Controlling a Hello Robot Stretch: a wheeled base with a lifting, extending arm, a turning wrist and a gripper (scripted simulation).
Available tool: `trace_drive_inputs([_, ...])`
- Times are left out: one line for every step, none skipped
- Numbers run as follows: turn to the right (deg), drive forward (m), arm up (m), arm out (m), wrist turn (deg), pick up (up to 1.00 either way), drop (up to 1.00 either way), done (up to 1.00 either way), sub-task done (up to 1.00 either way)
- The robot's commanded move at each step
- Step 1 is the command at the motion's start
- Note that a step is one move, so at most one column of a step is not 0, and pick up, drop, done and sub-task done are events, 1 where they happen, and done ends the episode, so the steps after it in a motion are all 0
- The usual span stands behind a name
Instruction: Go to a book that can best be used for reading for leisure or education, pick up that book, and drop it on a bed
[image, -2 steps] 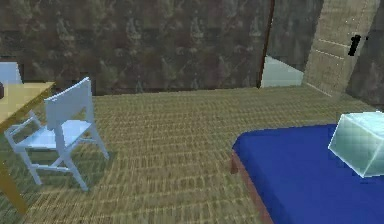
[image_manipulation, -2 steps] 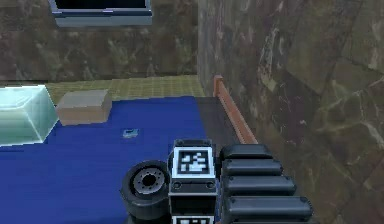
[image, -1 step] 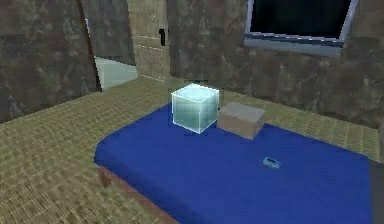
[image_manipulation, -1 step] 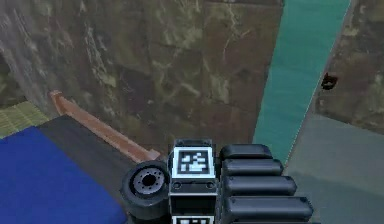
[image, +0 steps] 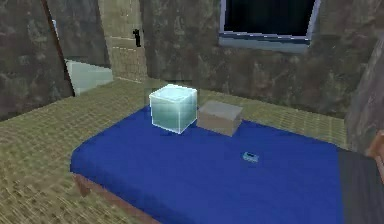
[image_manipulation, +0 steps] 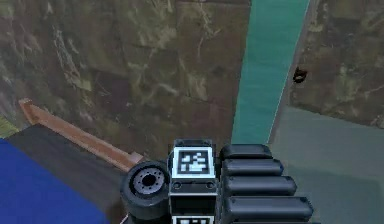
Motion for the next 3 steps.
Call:
trace_drive_inputs([-45.0, 0.0, 0.0, 0.0, 0.0, 0.0, 0.0, 0.0, 0.0])
trace_drive_inputs([-6.0, 0.0, 0.0, 0.0, 0.0, 0.0, 0.0, 0.0, 0.0])
trace_drive_inputs([45.0, 0.0, 0.0, 0.0, 0.0, 0.0, 0.0, 0.0, 0.0])
